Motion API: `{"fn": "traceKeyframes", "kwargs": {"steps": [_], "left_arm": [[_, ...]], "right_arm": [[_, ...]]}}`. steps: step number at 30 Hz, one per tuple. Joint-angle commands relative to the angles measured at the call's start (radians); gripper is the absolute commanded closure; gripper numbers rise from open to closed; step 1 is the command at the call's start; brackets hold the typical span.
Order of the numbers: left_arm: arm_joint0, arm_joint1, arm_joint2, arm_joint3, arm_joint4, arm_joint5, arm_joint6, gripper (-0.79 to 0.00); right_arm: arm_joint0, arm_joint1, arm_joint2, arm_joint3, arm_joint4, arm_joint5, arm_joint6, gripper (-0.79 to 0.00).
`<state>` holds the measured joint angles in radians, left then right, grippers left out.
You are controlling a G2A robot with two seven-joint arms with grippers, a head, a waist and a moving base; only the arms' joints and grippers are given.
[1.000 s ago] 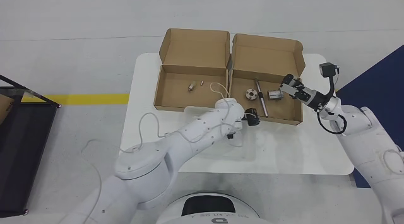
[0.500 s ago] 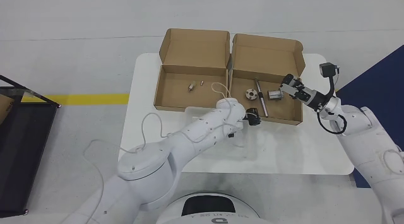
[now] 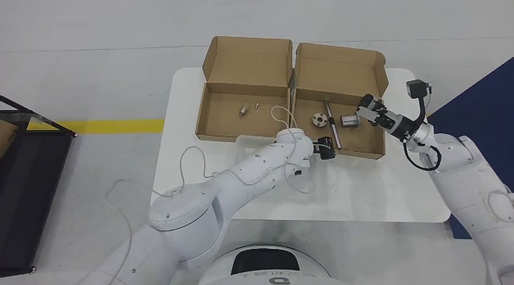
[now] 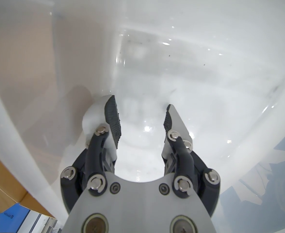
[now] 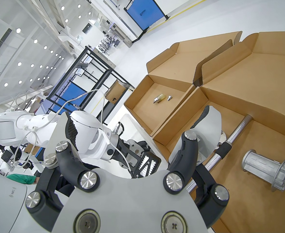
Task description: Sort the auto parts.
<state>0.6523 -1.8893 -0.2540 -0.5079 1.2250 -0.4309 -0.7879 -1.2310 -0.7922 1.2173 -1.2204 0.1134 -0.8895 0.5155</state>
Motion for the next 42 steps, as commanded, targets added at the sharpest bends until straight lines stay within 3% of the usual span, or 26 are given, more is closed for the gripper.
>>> {"fn": "traceKeyframes", "kwargs": {"steps": [1,21,24,32,34,42], "left_arm": [[0.000,0.000,0.000,0.000,0.000,0.000,0.000,-0.785],[0.020,-0.001,0.007,0.003,0.023,0.026,-0.004,-0.782],[0.026,-0.004,0.006,0.003,0.033,0.027,-0.008,-0.659],[0.031,-0.008,-0.003,0.015,0.052,0.024,-0.002,-0.493],[0.034,-0.007,-0.004,0.015,0.060,0.020,0.009,-0.406],[0.048,0.018,-0.021,-0.004,0.100,0.038,0.086,-0.345]], "right_arm": [[0.000,0.000,0.000,0.000,0.000,0.000,0.000,-0.785],[0.000,0.000,0.000,0.000,0.000,0.000,0.000,-0.785],[0.000,0.000,0.000,0.000,0.000,0.000,0.000,-0.785],[0.000,0.000,0.000,0.000,0.000,0.000,0.000,-0.785],[0.000,0.000,0.000,0.000,0.000,0.000,0.000,-0.785],[0.000,0.000,0.000,0.000,0.000,0.000,0.000,-0.785]]}}
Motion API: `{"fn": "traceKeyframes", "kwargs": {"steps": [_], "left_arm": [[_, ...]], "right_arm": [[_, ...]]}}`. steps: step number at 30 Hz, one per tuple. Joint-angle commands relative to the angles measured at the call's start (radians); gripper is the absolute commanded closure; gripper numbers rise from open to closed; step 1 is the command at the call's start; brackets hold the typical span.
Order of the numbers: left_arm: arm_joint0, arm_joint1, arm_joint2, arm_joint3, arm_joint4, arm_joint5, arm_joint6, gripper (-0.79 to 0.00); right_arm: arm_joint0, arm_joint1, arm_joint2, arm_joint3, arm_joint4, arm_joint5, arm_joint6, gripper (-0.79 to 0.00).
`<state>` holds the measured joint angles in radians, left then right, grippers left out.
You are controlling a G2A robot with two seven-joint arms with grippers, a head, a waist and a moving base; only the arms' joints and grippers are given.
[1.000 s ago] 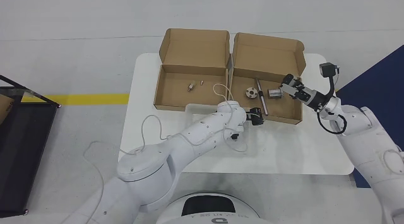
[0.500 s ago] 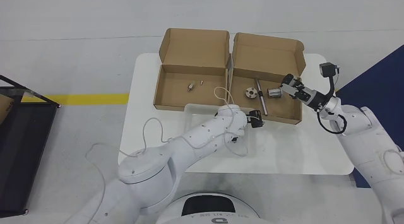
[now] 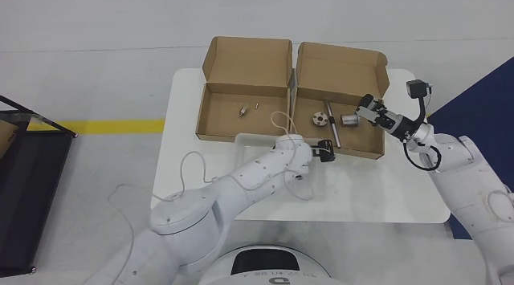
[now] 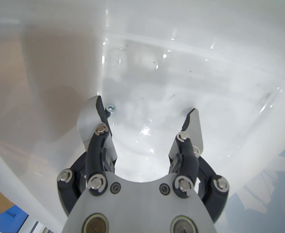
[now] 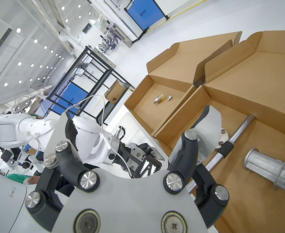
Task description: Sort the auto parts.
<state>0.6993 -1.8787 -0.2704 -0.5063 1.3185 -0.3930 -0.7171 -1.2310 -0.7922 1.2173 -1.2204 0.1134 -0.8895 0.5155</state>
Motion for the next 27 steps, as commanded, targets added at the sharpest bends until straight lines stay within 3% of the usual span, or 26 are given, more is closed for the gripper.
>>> {"fn": "traceKeyframes", "kwargs": {"steps": [1,8,14,19,27], "left_arm": [[0.002,0.014,-0.009,-0.011,0.012,0.003,0.026,-0.348],[0.008,0.076,-0.052,-0.095,0.047,-0.011,0.078,-0.382],[0.043,0.144,-0.109,-0.270,0.075,-0.005,0.006,-0.363],[0.119,0.199,-0.140,-0.430,0.120,-0.021,-0.100,-0.345],[0.269,0.296,-0.235,-0.642,0.223,0.030,-0.200,-0.354]], "right_arm": [[0.000,0.000,0.000,0.000,0.000,0.000,0.000,-0.785],[0.000,0.000,0.000,0.000,0.000,0.000,0.000,-0.785],[0.000,0.000,0.000,0.000,0.000,0.000,0.000,-0.785],[0.000,0.000,0.000,0.000,0.000,0.000,0.000,-0.785],[0.000,0.000,0.000,0.000,0.000,0.000,0.000,-0.785]]}}
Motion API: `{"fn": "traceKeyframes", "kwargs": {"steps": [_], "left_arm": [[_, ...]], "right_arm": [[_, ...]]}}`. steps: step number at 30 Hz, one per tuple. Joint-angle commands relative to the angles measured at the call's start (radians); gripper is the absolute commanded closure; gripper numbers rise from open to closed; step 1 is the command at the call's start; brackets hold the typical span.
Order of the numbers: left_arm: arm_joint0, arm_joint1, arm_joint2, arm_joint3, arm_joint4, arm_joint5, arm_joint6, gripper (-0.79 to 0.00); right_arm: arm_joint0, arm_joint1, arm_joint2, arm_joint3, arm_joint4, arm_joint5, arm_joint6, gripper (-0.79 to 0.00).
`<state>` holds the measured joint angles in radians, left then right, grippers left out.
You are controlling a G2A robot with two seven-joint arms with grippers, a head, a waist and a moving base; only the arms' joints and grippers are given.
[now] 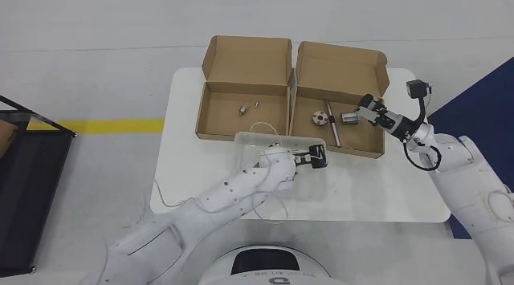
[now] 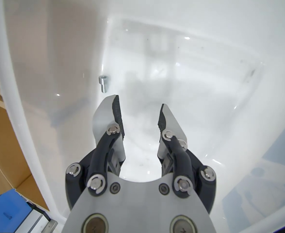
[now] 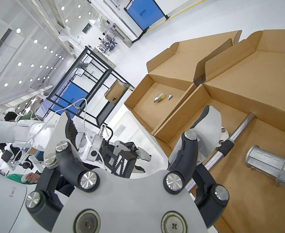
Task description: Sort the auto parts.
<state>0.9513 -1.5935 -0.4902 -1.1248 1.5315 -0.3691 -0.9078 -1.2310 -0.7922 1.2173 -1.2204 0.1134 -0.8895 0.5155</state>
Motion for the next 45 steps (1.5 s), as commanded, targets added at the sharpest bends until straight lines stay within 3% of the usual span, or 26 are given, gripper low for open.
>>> {"fn": "traceKeyframes", "kwargs": {"steps": [1,3,16,22,32,45], "left_arm": [[0.032,0.022,-0.033,-0.043,0.012,-0.003,-0.011,-0.376],[0.049,0.039,-0.073,-0.072,-0.006,-0.022,0.001,-0.767],[0.055,0.040,-0.069,-0.073,0.012,-0.015,0.025,-0.785],[0.051,0.052,-0.087,-0.081,-0.013,-0.156,0.133,-0.785],[0.090,0.150,-0.264,-0.147,-0.038,-0.547,0.377,-0.785],[0.091,0.150,-0.263,-0.149,-0.037,-0.543,0.380,-0.785]], "right_arm": [[0.000,0.000,0.000,0.000,0.000,0.000,0.000,-0.785],[0.000,0.000,0.000,0.000,0.000,0.000,0.000,-0.785],[0.000,0.000,0.000,0.000,0.000,0.000,0.000,-0.785],[-0.035,0.003,0.045,0.016,-0.038,-0.041,-0.064,-0.785],[-0.147,0.005,0.155,0.027,-0.134,-0.120,-0.257,-0.785],[-0.147,0.005,0.155,0.027,-0.134,-0.120,-0.257,-0.785]]}}
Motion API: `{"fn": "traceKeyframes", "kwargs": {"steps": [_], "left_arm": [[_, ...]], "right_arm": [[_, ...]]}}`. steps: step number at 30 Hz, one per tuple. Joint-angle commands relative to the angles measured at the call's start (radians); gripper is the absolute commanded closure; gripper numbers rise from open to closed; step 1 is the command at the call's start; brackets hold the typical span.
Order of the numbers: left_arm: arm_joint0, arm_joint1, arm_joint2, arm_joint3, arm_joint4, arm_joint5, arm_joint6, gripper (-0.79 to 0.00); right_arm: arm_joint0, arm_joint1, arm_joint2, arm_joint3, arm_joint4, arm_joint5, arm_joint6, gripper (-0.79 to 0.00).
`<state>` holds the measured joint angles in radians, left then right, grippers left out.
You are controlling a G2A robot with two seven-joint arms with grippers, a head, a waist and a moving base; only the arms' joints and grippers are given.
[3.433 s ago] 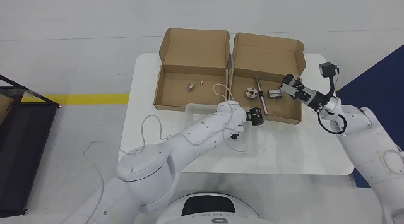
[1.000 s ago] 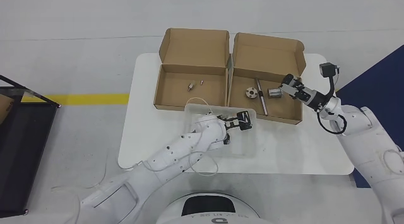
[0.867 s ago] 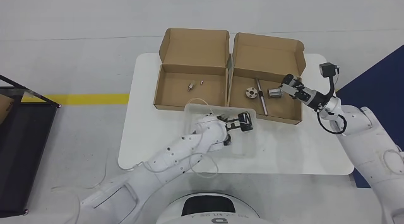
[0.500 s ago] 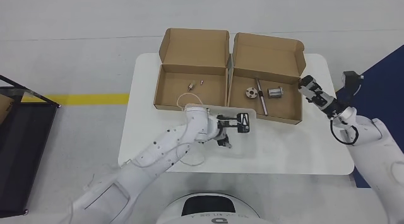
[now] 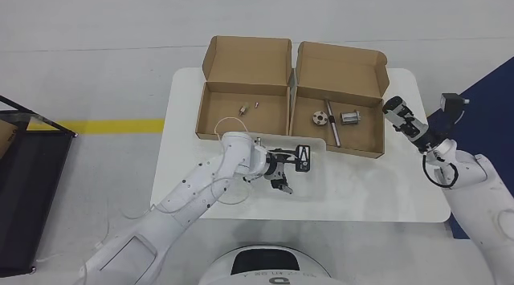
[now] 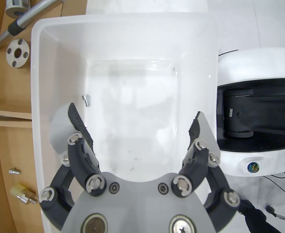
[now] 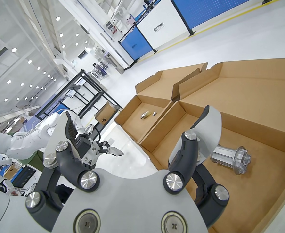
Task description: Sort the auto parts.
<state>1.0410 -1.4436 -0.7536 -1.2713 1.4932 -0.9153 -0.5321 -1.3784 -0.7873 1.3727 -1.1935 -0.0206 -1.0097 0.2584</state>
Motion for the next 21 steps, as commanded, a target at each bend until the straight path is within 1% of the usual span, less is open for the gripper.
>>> {"fn": "traceKeyframes", "kwargs": {"steps": [1,2,4,6,7,9,12,15,16,17,18,19,21], "left_arm": [[0.006,0.001,0.002,-0.008,0.008,0.009,0.011,-0.785],[0.010,0.006,-0.002,-0.022,0.020,0.005,0.028,-0.785],[0.023,0.025,-0.049,-0.040,0.020,-0.032,0.096,-0.730],[0.047,0.053,-0.124,-0.066,0.044,-0.060,0.164,-0.702],[0.067,0.070,-0.172,-0.087,0.059,-0.065,0.201,-0.702],[0.127,0.106,-0.276,-0.144,0.098,-0.091,0.276,-0.705],[0.263,0.159,-0.449,-0.253,0.148,-0.097,0.415,-0.720],[0.390,0.198,-0.592,-0.330,0.189,-0.096,0.574,-0.751],[0.434,0.210,-0.637,-0.345,0.204,-0.097,0.650,-0.757],[0.454,0.216,-0.658,-0.346,0.209,-0.097,0.690,-0.770],[0.485,0.226,-0.691,-0.342,0.222,-0.095,0.764,-0.785],[0.498,0.231,-0.705,-0.337,0.231,-0.095,0.800,-0.785],[0.523,0.243,-0.738,-0.311,0.261,-0.095,0.908,-0.785]], "right_arm": [[0.000,0.000,0.000,0.000,0.000,0.000,0.000,-0.785],[0.000,0.000,0.000,0.000,0.000,0.000,0.000,-0.785],[0.000,0.000,0.000,0.000,0.000,0.000,0.000,-0.785],[-0.002,-0.001,-0.001,-0.009,-0.004,0.012,-0.002,-0.785],[-0.005,-0.003,-0.002,-0.020,-0.009,0.022,-0.001,-0.785],[-0.011,-0.005,-0.007,-0.038,-0.024,0.031,0.007,-0.785],[-0.008,-0.010,-0.019,-0.055,-0.056,0.072,0.023,-0.785],[0.002,-0.018,-0.041,-0.064,-0.083,0.109,0.031,-0.785],[0.008,-0.022,-0.053,-0.070,-0.101,0.121,0.036,-0.785],[0.011,-0.023,-0.060,-0.075,-0.116,0.128,0.040,-0.785],[0.017,-0.028,-0.072,-0.086,-0.147,0.151,0.042,-0.785],[0.021,-0.030,-0.079,-0.095,-0.168,0.166,0.041,-0.785],[0.027,-0.037,-0.104,-0.130,-0.244,0.216,0.040,-0.785]]}}
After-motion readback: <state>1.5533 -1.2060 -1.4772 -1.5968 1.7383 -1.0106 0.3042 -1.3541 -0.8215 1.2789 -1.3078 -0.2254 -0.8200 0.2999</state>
